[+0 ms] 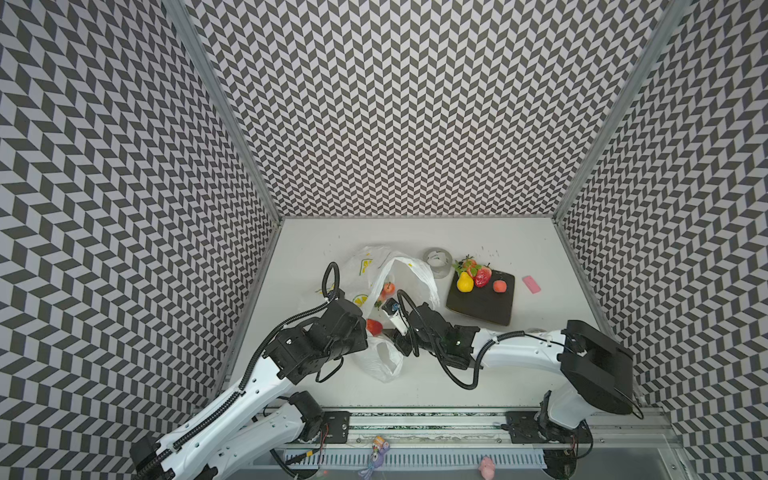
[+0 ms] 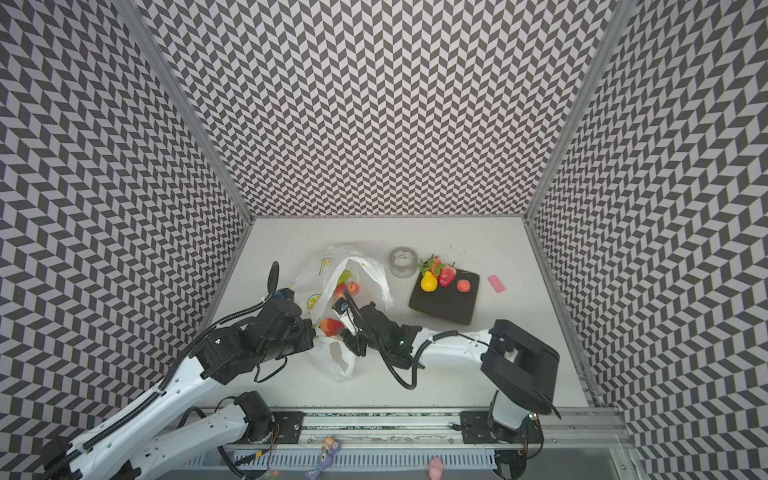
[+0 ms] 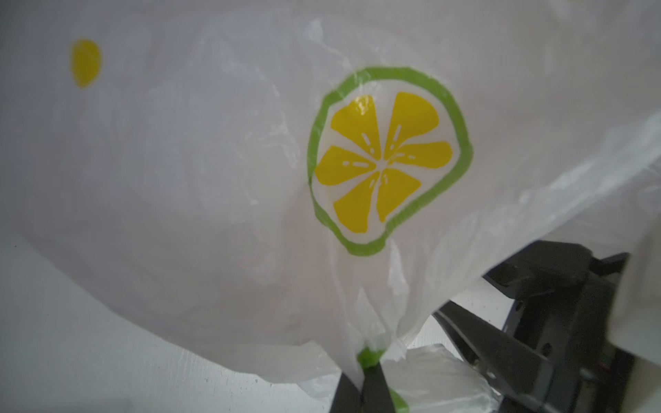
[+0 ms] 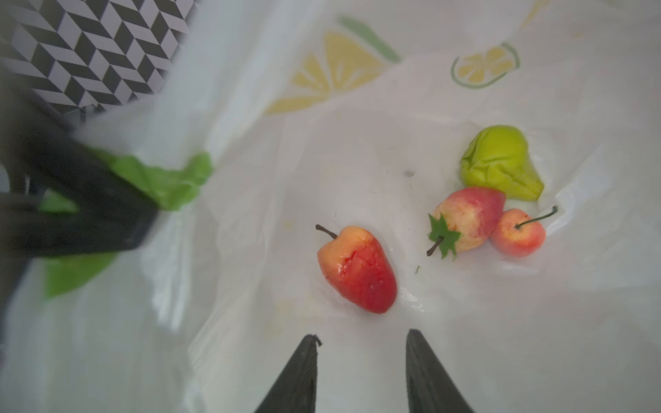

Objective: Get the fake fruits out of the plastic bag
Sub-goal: 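Move the open right gripper back down into the bag mouth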

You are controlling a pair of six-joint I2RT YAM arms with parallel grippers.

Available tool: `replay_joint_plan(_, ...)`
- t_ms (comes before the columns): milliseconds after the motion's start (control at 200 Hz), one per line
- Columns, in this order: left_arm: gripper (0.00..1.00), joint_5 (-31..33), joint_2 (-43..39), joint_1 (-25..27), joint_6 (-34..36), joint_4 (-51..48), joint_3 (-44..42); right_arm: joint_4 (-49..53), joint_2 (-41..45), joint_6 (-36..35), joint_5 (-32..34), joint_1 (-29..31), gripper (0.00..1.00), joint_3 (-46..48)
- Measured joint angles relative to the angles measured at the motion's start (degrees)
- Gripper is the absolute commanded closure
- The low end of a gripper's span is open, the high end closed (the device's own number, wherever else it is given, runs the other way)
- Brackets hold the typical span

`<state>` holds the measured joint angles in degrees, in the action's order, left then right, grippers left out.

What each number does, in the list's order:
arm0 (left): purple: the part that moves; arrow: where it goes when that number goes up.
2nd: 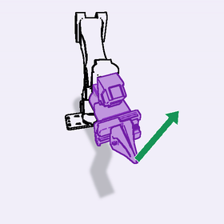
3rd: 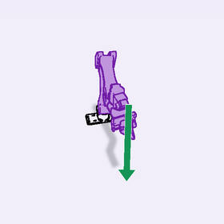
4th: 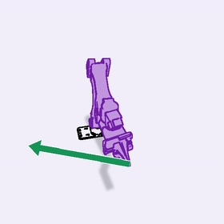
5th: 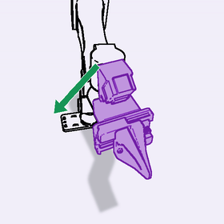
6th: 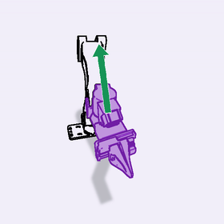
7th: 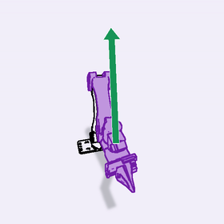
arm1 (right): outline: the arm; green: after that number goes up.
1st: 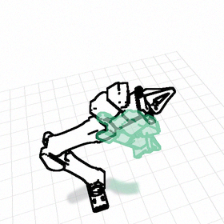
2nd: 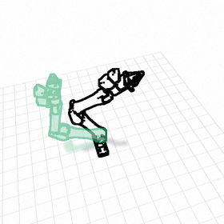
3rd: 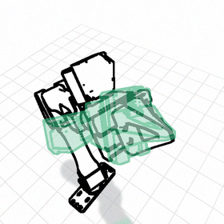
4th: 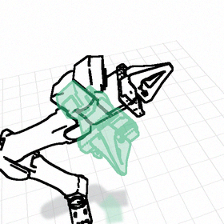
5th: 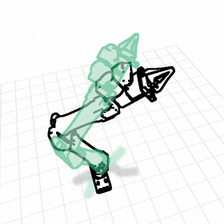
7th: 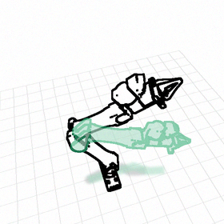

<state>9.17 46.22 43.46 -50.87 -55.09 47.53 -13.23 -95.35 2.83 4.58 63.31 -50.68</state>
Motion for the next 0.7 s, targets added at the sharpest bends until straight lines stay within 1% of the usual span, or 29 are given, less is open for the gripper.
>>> replay_joint_plan(90, 1.0, 0.02, -0.11, 0.0, -0.17, -1.01, 0.0, 0.98, -2.69, 2.47, -0.44, 0.0, 0.49, -1.33)
replay_joint_plan(245, 1.0, 0.11, -0.11, 0.0, -0.7, -3.06, 0.0, 2.8, -5.97, 4.52, -1.22, 0.0, 0.44, -4.7)
replay_joint_plan(380, 1.0, 0.2, -0.11, 0.0, -1.51, -4.24, 0.0, 4.07, -8.81, 6.03, -1.81, -0.07, 0.43, -8.37)
replay_joint_plan(546, 1.0, 0.17, -0.26, -0.02, -1.73, -4.98, 0.0, 4.02, -11.63, 7.67, -2.54, -0.79, 0.42, -10.21)
replay_joint_plan(701, 1.0, 0.0, -0.66, -0.02, -1.73, -5.03, 0.0, 2.05, -14.12, 6.27, -3.96, -1.27, 0.41, -10.58)
